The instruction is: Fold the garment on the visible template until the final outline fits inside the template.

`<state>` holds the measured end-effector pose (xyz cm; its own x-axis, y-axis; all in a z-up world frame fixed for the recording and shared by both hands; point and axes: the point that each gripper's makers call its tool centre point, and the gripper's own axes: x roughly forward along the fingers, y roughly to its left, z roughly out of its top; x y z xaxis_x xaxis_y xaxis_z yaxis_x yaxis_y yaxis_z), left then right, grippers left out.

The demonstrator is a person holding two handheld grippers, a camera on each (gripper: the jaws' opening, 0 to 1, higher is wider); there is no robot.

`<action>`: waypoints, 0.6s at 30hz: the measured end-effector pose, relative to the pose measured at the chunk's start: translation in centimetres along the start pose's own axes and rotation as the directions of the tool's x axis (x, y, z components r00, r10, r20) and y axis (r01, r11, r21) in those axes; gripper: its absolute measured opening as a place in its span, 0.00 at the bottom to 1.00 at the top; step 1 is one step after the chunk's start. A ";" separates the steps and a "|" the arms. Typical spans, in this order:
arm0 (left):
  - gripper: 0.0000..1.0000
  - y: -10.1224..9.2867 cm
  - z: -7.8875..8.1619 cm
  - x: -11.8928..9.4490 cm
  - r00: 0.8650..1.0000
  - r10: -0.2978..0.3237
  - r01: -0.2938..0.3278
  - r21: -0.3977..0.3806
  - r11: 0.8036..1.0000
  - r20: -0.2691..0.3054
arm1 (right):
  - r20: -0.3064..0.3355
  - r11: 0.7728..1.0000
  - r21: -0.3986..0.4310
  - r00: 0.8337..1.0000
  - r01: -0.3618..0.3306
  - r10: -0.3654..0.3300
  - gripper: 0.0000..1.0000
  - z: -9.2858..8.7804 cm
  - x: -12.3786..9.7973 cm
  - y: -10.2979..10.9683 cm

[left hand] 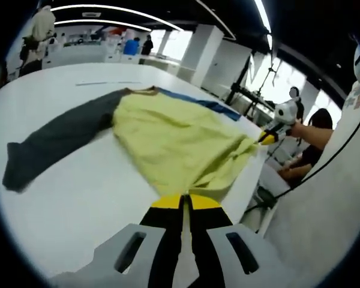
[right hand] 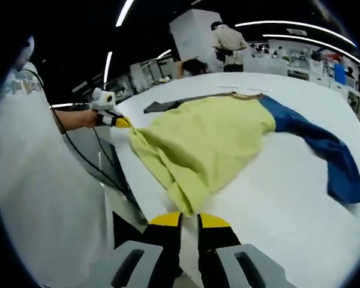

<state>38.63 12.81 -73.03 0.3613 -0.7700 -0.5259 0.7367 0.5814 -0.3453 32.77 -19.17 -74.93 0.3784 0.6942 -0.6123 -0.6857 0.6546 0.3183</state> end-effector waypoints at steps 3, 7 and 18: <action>0.00 0.0 0.0 0.0 1.000 -0.001 0.001 0.000 1.000 0.000 | -0.010 0.999 0.041 1.000 -0.007 0.008 0.07 -0.4 0.3 0.1; 0.00 0.1 0.0 0.0 1.000 -0.002 0.002 0.000 1.000 0.000 | -0.009 0.997 0.070 1.000 -0.017 0.018 0.05 -0.6 0.5 0.4; 0.00 0.2 0.0 0.0 1.000 -0.003 0.003 0.002 1.000 -0.002 | 0.044 0.983 0.179 0.999 -0.034 0.026 0.04 0.2 1.1 0.7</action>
<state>38.72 12.92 -73.11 0.3579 -0.7714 -0.5261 0.7390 0.5784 -0.3453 32.85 -17.87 -75.24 0.3876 0.7236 -0.5711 -0.5760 0.6739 0.4628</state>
